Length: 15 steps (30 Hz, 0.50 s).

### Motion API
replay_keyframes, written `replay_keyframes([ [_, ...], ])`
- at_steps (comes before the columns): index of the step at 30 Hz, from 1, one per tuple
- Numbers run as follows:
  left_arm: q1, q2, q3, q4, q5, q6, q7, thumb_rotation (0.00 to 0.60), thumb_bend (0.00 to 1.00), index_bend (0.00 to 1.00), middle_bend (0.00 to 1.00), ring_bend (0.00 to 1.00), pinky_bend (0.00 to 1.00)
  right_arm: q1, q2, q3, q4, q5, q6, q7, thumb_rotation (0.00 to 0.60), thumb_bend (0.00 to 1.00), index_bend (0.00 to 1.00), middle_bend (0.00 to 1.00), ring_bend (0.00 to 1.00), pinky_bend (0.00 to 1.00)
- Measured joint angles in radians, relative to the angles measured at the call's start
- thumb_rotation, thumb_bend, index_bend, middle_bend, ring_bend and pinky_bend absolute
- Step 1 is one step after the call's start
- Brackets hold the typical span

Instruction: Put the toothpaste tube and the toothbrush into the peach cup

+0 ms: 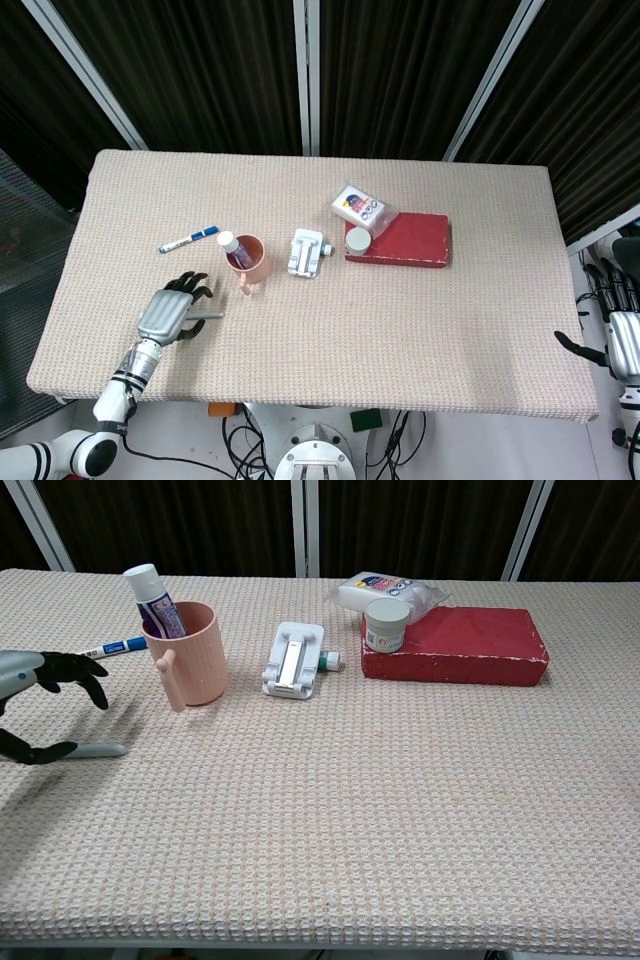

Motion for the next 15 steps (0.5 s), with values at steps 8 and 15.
replay_keyframes([
  [8,-0.005,-0.036,0.003,0.022,-0.020,-0.010,0.037,0.600,0.30,0.39,0.13,0.07,0.21,0.001,-0.008,-0.001,0.019,0.009,-0.009,0.010,0.600,0.23,0.00,0.00,0.00,0.00],
  [15,-0.004,-0.071,-0.001,0.057,-0.034,0.006,0.071,0.600,0.30,0.42,0.15,0.07,0.21,0.000,-0.015,-0.002,0.029,0.009,-0.009,0.017,0.600,0.23,0.00,0.00,0.00,0.00],
])
